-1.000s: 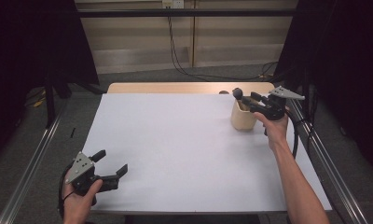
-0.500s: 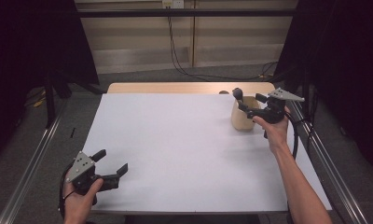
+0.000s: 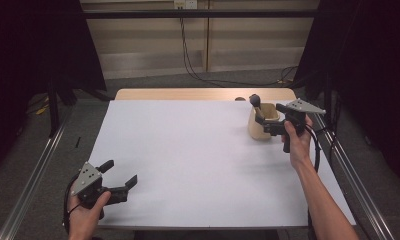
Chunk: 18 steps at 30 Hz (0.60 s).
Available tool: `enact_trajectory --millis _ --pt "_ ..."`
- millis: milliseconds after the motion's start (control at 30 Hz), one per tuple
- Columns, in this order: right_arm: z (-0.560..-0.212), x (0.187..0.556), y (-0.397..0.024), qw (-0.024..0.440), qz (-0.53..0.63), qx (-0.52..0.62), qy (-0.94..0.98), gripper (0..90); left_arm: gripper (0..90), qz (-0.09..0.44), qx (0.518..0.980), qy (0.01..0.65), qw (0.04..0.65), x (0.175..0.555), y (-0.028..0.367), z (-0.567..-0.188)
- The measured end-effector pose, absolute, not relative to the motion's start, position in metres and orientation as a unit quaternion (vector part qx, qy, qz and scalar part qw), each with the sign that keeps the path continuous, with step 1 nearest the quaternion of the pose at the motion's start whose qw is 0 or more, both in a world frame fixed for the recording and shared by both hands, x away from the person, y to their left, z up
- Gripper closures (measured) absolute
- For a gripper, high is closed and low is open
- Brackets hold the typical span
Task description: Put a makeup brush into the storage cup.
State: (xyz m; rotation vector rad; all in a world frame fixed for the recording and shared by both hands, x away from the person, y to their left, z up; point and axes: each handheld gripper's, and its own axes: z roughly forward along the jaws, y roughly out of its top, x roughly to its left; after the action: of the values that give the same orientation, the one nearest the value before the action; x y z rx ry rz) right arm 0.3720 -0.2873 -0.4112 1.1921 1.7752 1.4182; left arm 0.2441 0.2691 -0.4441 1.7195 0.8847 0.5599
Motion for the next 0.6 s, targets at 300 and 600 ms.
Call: enact_trajectory --millis 300,600 --pt "-0.413 0.359 -0.287 0.285 0.530 0.445 0.663 1.3 3.4 0.237 0.712 0.377 0.542 0.243 0.274 -0.442" --pt "-0.415 0.341 -0.289 0.285 0.530 0.440 0.666 1.1 3.3 0.236 0.717 0.373 0.539 0.242 0.271 -0.442"
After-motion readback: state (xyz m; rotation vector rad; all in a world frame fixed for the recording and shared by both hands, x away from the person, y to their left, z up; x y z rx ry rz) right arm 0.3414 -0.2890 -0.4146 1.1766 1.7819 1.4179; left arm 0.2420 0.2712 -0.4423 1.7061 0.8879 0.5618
